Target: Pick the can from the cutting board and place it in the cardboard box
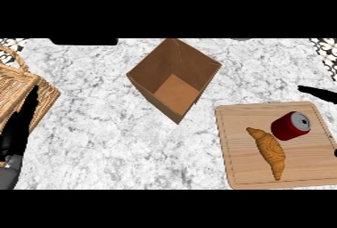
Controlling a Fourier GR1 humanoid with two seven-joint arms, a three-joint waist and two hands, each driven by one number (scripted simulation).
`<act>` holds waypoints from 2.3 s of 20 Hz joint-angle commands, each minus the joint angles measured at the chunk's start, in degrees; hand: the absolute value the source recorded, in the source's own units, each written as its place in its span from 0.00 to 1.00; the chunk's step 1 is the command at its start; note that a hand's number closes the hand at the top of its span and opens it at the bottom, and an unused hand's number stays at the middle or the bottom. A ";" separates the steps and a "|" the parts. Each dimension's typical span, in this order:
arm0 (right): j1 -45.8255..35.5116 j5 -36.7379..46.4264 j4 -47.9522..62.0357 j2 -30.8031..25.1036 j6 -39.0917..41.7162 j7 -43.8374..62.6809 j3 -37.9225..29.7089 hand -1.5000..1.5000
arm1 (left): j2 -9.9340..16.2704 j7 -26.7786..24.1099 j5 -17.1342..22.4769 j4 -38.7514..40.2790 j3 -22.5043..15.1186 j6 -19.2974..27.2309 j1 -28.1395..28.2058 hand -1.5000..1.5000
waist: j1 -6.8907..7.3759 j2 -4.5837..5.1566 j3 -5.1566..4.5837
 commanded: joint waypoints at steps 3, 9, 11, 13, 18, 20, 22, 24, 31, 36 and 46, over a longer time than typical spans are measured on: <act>-2.74 4.82 -1.57 4.92 1.51 6.77 0.48 0.00 | -4.67 -2.61 -2.90 3.90 1.23 0.06 -0.59 0.50 | -0.66 -0.07 -0.02; -4.22 8.57 1.42 4.38 3.82 3.01 -1.54 0.00 | -4.55 -0.54 -4.83 -1.27 3.97 -1.28 2.47 0.50 | -0.52 -0.12 -0.01; -0.11 9.86 -1.61 7.21 0.65 4.56 -1.85 0.00 | -2.88 -1.13 -4.31 -1.36 6.68 -4.19 3.42 0.50 | -0.71 -0.18 -0.01; -1.02 10.90 0.82 7.75 1.05 2.11 -2.65 0.00 | -3.37 2.61 -5.71 -4.46 6.43 -4.36 3.06 0.50 | -0.57 -0.15 0.01; -1.91 11.67 1.98 7.93 3.10 -2.34 -4.34 0.00 | -4.66 0.54 -7.58 0.86 8.56 -6.14 -0.04 0.50 | -0.67 -0.08 0.01; -4.25 10.03 -2.43 8.88 7.96 1.53 -4.34 0.00 | -6.13 -1.38 -6.96 1.52 8.82 -6.03 0.64 0.50 | -0.73 -0.12 -0.02; 1.69 8.88 -9.54 10.32 6.87 3.57 -4.80 0.00 | -4.65 0.27 -6.84 -1.49 10.16 -7.40 2.37 0.50 | -0.97 -0.25 -0.02; 6.15 9.63 -11.31 10.81 3.81 1.62 -4.81 0.00 | -6.59 1.38 -8.12 -1.78 9.64 -6.43 2.66 0.50 | -0.98 -0.22 0.00; 6.72 13.70 -15.50 10.13 7.00 8.54 -3.00 0.00 | -7.10 2.09 -8.82 -6.45 10.53 -8.12 5.17 0.50 | -0.45 -0.19 0.03; 4.95 16.07 -13.04 14.46 6.96 13.05 -3.77 0.00 | -6.28 -3.70 -9.07 2.42 14.71 -10.74 1.12 0.50 | -0.60 -0.02 -0.01; 1.79 23.09 -5.62 20.36 -11.11 10.11 -6.58 1.00 | -11.27 -0.51 -13.83 -0.52 12.50 -8.36 1.90 0.50 | -0.39 0.05 0.03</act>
